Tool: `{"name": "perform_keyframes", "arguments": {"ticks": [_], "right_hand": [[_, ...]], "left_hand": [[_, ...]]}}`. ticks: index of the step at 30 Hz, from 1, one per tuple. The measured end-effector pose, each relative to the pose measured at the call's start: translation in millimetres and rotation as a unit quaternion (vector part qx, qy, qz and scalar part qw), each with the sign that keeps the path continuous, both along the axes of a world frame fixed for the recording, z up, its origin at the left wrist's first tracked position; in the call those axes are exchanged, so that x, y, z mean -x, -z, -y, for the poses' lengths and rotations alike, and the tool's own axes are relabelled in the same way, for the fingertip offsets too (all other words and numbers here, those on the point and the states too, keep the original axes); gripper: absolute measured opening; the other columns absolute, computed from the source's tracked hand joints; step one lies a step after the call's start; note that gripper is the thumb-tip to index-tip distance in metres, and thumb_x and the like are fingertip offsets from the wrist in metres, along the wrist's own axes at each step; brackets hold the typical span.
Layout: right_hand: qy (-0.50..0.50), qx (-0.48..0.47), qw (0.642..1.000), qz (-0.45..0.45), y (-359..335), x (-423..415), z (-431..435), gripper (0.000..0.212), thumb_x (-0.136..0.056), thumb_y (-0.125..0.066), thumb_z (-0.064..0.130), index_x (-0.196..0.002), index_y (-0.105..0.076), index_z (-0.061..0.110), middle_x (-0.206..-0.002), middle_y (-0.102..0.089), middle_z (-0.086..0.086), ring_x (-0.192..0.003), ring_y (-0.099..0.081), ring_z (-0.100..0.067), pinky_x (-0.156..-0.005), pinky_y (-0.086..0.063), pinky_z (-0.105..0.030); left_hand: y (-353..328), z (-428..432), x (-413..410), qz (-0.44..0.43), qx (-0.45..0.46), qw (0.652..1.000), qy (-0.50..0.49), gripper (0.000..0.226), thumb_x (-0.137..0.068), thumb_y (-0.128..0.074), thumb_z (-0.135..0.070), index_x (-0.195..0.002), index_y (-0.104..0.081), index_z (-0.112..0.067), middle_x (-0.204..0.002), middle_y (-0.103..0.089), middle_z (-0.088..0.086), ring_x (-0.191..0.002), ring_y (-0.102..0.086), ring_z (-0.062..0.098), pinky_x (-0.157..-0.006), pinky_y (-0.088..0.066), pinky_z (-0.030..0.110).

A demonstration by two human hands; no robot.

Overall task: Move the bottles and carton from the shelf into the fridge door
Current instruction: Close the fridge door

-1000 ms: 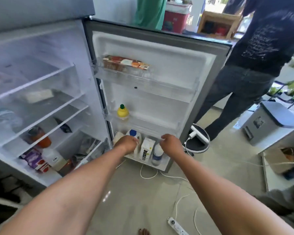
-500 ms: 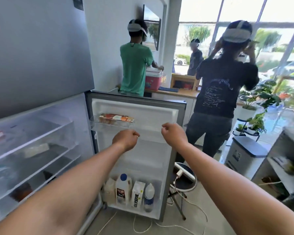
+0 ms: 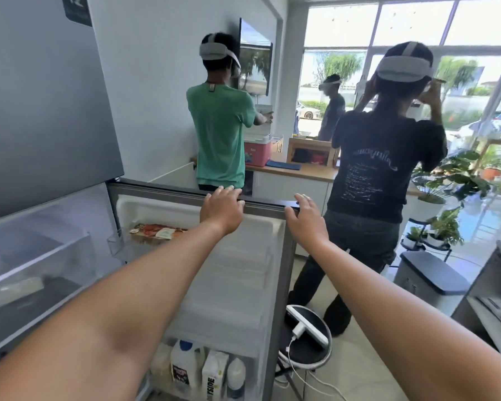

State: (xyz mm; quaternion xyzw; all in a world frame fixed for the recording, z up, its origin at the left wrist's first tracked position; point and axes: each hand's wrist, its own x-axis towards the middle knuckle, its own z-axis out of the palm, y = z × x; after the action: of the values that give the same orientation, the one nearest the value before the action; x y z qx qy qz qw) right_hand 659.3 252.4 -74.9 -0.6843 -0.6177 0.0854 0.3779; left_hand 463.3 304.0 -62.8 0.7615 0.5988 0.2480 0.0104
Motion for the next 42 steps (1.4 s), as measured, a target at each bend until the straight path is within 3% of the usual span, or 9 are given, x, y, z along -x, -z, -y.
{"name": "perform_keyframes", "arguments": {"ticks": [10, 15, 20, 24, 27, 29, 32, 35, 42], "right_hand": [[-0.001, -0.078, 0.996, -0.043, 19, 0, -13, 0.038, -0.102, -0.037, 0.032, -0.132, -0.053, 0.014, -0.141, -0.048, -0.002, -0.123, -0.051, -0.023, -0.103, -0.041, -0.047], [0.023, -0.127, 0.991, -0.034, 19, 8, 10, 0.039, -0.102, -0.034, 0.035, -0.107, -0.066, 0.013, -0.109, -0.065, -0.003, -0.1, -0.059, -0.024, -0.09, -0.046, -0.045], [-0.027, -0.066, 0.96, -0.273, 0, 16, 39, 0.055, -0.099, -0.037, 0.04, -0.065, -0.073, 0.016, -0.074, -0.074, -0.002, -0.079, -0.068, -0.022, -0.076, -0.05, -0.036], [-0.115, -0.011, 0.947, -0.298, -3, 44, 66, 0.044, -0.096, -0.05, 0.026, -0.059, -0.07, 0.012, -0.064, -0.071, -0.006, -0.058, -0.063, -0.013, -0.059, -0.05, -0.028], [-0.185, 0.037, 0.947, -0.262, 2, 84, 83, 0.025, -0.091, -0.06, 0.02, -0.071, -0.075, 0.015, -0.066, -0.07, 0.006, -0.058, -0.06, -0.005, -0.048, -0.044, -0.014], [-0.226, 0.046, 0.945, -0.23, 8, 112, 88, 0.016, -0.089, -0.063, 0.016, -0.083, -0.078, 0.018, -0.074, -0.073, 0.011, -0.069, -0.061, -0.002, -0.059, -0.047, -0.012], [-0.287, 0.058, 0.939, -0.182, 14, 160, 94, 0.027, -0.09, -0.055, 0.008, -0.101, -0.076, 0.019, -0.1, -0.075, 0.0, -0.092, -0.066, -0.012, -0.087, -0.051, -0.028], [-0.326, 0.066, 0.934, -0.129, 16, 200, 99, 0.037, -0.089, -0.046, 0.001, -0.106, -0.074, 0.018, -0.118, -0.07, -0.007, -0.111, -0.063, -0.024, -0.099, -0.046, -0.034], [-0.389, 0.004, 0.914, 0.116, 17, 290, 100, 0.049, -0.085, -0.041, 0.002, -0.12, -0.065, 0.026, -0.147, -0.047, 0.005, -0.131, -0.048, -0.019, -0.104, -0.039, -0.031]], "left_hand": [[23, -6, -6, -0.042, -0.011, 0.999, -0.013, 0.054, -0.1, -0.031, -0.042, -0.149, -0.032, -0.021, -0.158, -0.031, -0.001, -0.149, -0.019, 0.019, -0.121, -0.011, 0.047], [24, 21, 9, -0.025, -0.028, 0.999, -0.009, 0.054, -0.099, -0.03, -0.046, -0.147, -0.037, -0.02, -0.156, -0.036, 0.0, -0.148, -0.023, 0.02, -0.12, -0.013, 0.048], [17, 62, 35, -0.002, -0.044, 0.999, -0.006, 0.053, -0.098, -0.034, -0.047, -0.138, -0.049, -0.016, -0.146, -0.049, 0.004, -0.139, -0.04, 0.022, -0.119, -0.017, 0.048], [10, 102, 75, -0.014, -0.035, 0.999, 0.001, 0.052, -0.098, -0.034, -0.048, -0.133, -0.055, -0.017, -0.139, -0.055, 0.004, -0.132, -0.048, 0.023, -0.119, -0.017, 0.049], [6, 133, 107, -0.022, -0.025, 0.999, -0.002, 0.052, -0.097, -0.035, -0.05, -0.132, -0.057, -0.018, -0.137, -0.057, 0.004, -0.13, -0.049, 0.022, -0.119, -0.016, 0.049], [4, 152, 125, -0.044, -0.02, 0.999, -0.008, 0.052, -0.096, -0.035, -0.051, -0.13, -0.058, -0.02, -0.137, -0.057, 0.001, -0.129, -0.05, 0.021, -0.118, -0.019, 0.048], [-3, 181, 157, -0.073, -0.012, 0.997, -0.024, 0.052, -0.094, -0.035, -0.053, -0.128, -0.06, -0.023, -0.137, -0.058, -0.001, -0.128, -0.051, 0.021, -0.112, -0.026, 0.047], [-11, 205, 186, -0.098, 0.012, 0.994, -0.041, 0.05, -0.093, -0.038, -0.053, -0.127, -0.061, -0.024, -0.136, -0.059, -0.002, -0.127, -0.051, 0.022, -0.108, -0.031, 0.046], [-33, 262, 248, -0.152, 0.094, 0.976, -0.125, 0.055, -0.09, -0.043, -0.057, -0.129, -0.06, -0.024, -0.141, -0.055, 0.005, -0.13, -0.049, 0.028, -0.108, -0.036, 0.043]]}}
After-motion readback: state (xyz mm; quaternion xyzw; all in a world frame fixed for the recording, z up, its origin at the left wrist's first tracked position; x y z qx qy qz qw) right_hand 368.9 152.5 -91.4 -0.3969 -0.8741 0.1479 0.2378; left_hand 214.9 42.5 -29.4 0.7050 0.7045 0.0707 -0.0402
